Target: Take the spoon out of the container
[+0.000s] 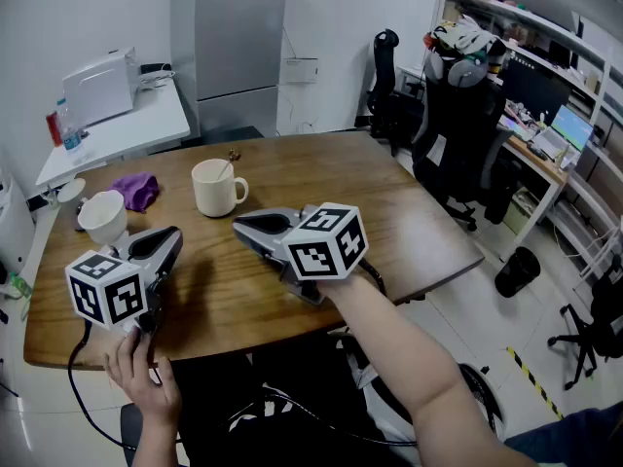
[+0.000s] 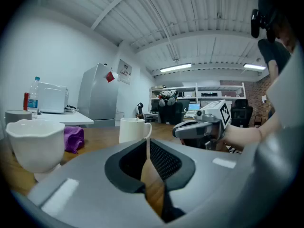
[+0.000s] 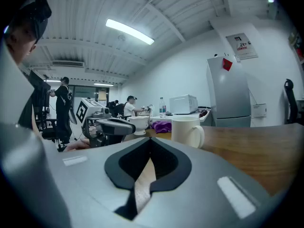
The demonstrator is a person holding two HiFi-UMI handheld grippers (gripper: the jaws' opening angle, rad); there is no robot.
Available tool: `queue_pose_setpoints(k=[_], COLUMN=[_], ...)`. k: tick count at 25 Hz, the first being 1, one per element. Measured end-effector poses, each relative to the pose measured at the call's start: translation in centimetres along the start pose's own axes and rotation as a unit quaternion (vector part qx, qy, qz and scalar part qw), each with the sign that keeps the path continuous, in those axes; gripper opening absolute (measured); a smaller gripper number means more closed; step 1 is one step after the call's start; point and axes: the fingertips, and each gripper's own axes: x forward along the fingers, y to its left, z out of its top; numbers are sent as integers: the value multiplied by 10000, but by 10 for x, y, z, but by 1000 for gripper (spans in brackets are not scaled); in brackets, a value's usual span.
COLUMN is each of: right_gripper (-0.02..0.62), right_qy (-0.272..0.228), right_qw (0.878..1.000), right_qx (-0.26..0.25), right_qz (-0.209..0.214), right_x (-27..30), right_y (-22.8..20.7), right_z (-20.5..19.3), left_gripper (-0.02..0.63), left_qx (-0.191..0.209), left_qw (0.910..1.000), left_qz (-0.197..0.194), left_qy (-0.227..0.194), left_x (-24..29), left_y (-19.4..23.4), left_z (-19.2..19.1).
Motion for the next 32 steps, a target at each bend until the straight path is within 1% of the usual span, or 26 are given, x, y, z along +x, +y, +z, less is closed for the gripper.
queue_pose_setpoints(k=[3, 7, 13, 17, 20, 22, 27, 29, 32], right_gripper=[2, 2, 3, 3, 5, 6, 23, 32, 48], right_qy=[-4, -42, 180, 373, 525, 698, 1153, 1336, 1674], right_qw=[10000, 9998, 9979, 9939, 9884, 9813, 9585, 9453, 9198], right_qx=[-27, -160, -578, -897, -1205, -1529, -2276, -2595, -3097], right_qz=[-40, -125, -242, -526, -755, -934, -1271, -1457, -1734], right_x=[-1, 0, 1, -9, -13, -11, 2, 5, 10], right_y=[-3, -9, -22, -38, -52, -61, -85, -98, -115], right_z=[3, 17, 31, 36, 46, 51, 58, 59, 58], left_gripper=[23, 23, 23, 23, 23, 23, 23, 23, 23], left_qx=[10, 27, 22, 10, 18, 25, 15, 16, 21], left_qw=[10000, 10000, 10000, 10000, 10000, 10000, 10000, 10000, 10000], left_qz=[-43, -59, -33, -82, -73, -55, -29, -37, -49], left_qy=[-5, -7, -28, -9, -2, 3, -5, 5, 5], left_x=[3, 4, 7, 13, 15, 15, 16, 17, 17], left_y=[-2, -1, -3, -9, -11, -11, -9, -10, -10], left_z=[1, 2, 2, -2, 0, 1, 0, -1, -1])
